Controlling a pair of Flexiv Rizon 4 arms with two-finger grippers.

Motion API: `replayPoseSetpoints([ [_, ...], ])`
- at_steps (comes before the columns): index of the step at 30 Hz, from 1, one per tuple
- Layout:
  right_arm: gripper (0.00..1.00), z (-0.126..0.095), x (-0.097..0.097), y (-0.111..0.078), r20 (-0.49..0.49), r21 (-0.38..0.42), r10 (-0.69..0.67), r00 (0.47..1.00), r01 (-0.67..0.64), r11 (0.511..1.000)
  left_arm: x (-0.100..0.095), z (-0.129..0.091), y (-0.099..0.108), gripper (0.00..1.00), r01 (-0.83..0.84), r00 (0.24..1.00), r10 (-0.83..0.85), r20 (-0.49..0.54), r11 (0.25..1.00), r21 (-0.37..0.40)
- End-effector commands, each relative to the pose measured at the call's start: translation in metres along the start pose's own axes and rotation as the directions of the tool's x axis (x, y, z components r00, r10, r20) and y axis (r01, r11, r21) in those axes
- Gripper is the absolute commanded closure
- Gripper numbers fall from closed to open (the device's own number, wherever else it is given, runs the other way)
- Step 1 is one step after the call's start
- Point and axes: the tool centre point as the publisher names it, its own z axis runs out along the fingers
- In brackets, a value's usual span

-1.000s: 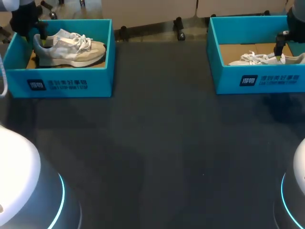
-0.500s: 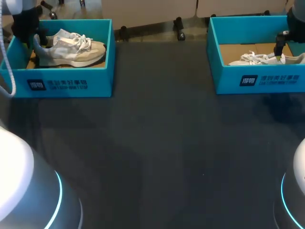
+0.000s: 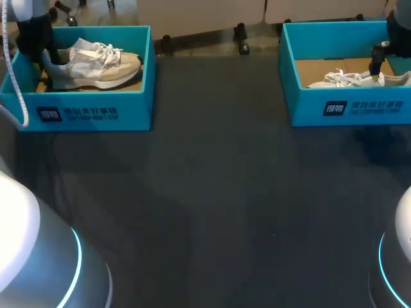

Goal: Take the shoe out of the shoebox, open the shoe tongue, remove and reinsert the insole, then place the shoe into the shoebox

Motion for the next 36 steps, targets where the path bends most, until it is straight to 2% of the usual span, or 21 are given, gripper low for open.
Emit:
replayPoseSetpoints([
  [1,0.0,0.0,0.0,-0.001,0.0,-0.002,0.001,1.0,-0.001,1.0,0.005,0.003,0.011,0.68,-0.001,1.0,0.001,0.006,1.0,0.025],
  [7,0.0,0.0,0.0,-0.001,0.0,-0.002,0.001,1.0,-0.001,1.0,0.009,-0.003,0.011,0.89,-0.016,1.0,0.016,-0.003,1.0,0.009],
  [9,0.0,0.0,0.0,-0.001,0.0,-0.002,0.001,1.0,-0.001,1.0,0.01,-0.007,0.01,1.0,-0.018,1.0,0.018,-0.005,1.0,0.004],
  [15,0.0,0.0,0.0,-0.001,0.0,-0.002,0.001,1.0,-0.001,1.0,0.012,-0.019,0.005,1.0,-0.035,0.999,0.035,-0.014,0.999,-0.003],
  [23,0.0,0.0,0.0,-0.001,0.0,-0.002,0.001,1.0,-0.001,1.0,0.009,-0.05,-0.008,1.0,-0.022,1.0,0.022,-0.006,1.0,0.0],
  [29,0.0,0.0,0.0,-0.001,0.0,-0.002,0.001,1.0,-0.001,1.0,0.01,-0.08,-0.019,1.0,0.082,0.997,-0.082,0.007,0.997,0.001],
  [36,0.0,0.0,0.0,-0.001,0.0,-0.002,0.001,1.0,-0.001,1.0,0.011,-0.117,-0.036,1.0,0.119,0.993,-0.118,0.03,0.992,-0.041],
])
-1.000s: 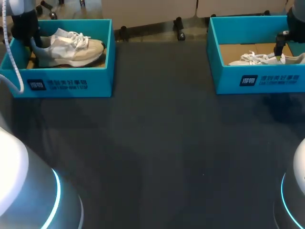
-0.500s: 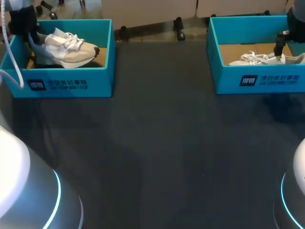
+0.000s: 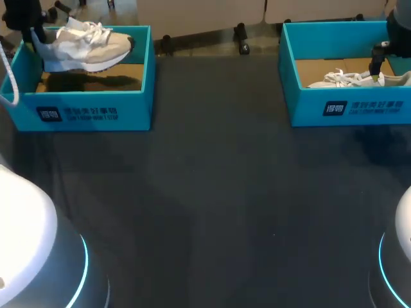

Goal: Take the shoe out of the shoebox, open the shoe tongue, remove and reinsert the insole, then place the shoe into the shoebox

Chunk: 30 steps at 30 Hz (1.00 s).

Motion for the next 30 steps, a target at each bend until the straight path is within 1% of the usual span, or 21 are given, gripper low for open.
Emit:
replayPoseSetpoints([
  [1,0.0,0.0,0.0,-0.001,0.0,-0.002,0.001,1.0,-0.001,1.0,0.002,-0.039,-0.03,1.0,0.004,1.0,-0.004,0.002,0.999,-0.051],
  [6,0.0,0.0,0.0,-0.001,0.0,-0.002,0.001,1.0,-0.001,1.0,0.009,-0.062,-0.038,1.0,0.047,0.999,-0.046,0.017,0.996,-0.08],
  [24,0.0,0.0,0.0,-0.001,0.0,-0.002,0.001,1.0,-0.001,1.0,0.009,-0.062,-0.038,1.0,0.047,0.999,-0.046,0.017,0.996,-0.08],
  [26,0.0,0.0,0.0,-0.001,0.0,-0.002,0.001,1.0,-0.001,1.0,0.004,-0.064,-0.044,1.0,0.062,0.998,-0.064,-0.02,0.994,-0.089],
  [30,0.0,0.0,0.0,-0.001,0.0,-0.002,0.001,1.0,-0.001,1.0,-0.003,-0.07,-0.055,1.0,0.082,0.996,-0.084,-0.02,0.992,-0.097],
])
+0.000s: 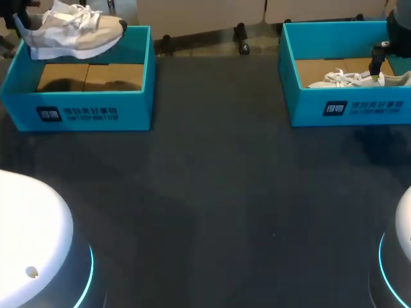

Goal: Take the shoe out of the shoebox, open the shoe tongue, remove and reinsert the insole, then place the shoe into the shoebox

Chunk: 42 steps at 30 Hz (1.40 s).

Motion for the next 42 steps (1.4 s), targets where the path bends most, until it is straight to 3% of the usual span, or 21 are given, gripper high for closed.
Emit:
replayPoseSetpoints([
  [1,0.0,0.0,0.0,-0.001,0.0,-0.002,0.001,1.0,-0.001,1.0,-0.011,-0.011,-0.02,1.0,0.006,1.0,-0.007,-0.019,0.999,-0.032],
  [16,0.0,0.0,0.0,-0.001,0.0,-0.002,0.001,1.0,-0.001,1.0,-0.034,-0.032,-0.057,1.0,0.089,0.996,-0.089,-0.033,0.996,0.003],
  [24,0.0,0.0,0.0,-0.001,0.0,-0.002,0.001,1.0,-0.001,1.0,-0.045,-0.046,-0.087,1.0,0.094,0.995,-0.094,-0.036,0.995,0.019],
  [42,0.0,0.0,0.0,-0.001,0.0,-0.002,0.001,1.0,-0.001,1.0,-0.089,-0.069,-0.186,1.0,0.036,0.999,-0.035,-0.034,0.999,0.021],
])
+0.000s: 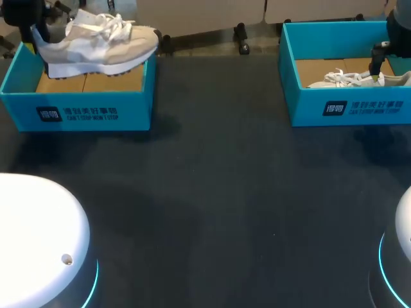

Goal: Take the shoe out of the shoebox, open the shoe tongue, remove and reinsert the insole, then place the shoe into the shoebox

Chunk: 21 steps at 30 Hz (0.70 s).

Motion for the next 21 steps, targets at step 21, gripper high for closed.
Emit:
replayPoseSetpoints([
  [21,0.0,0.0,0.0,-0.001,0.0,-0.002,0.001,1.0,-0.001,1.0,-0.068,-0.017,-0.134,1.0,0.136,0.978,-0.154,-0.139,0.981,-0.135],
])
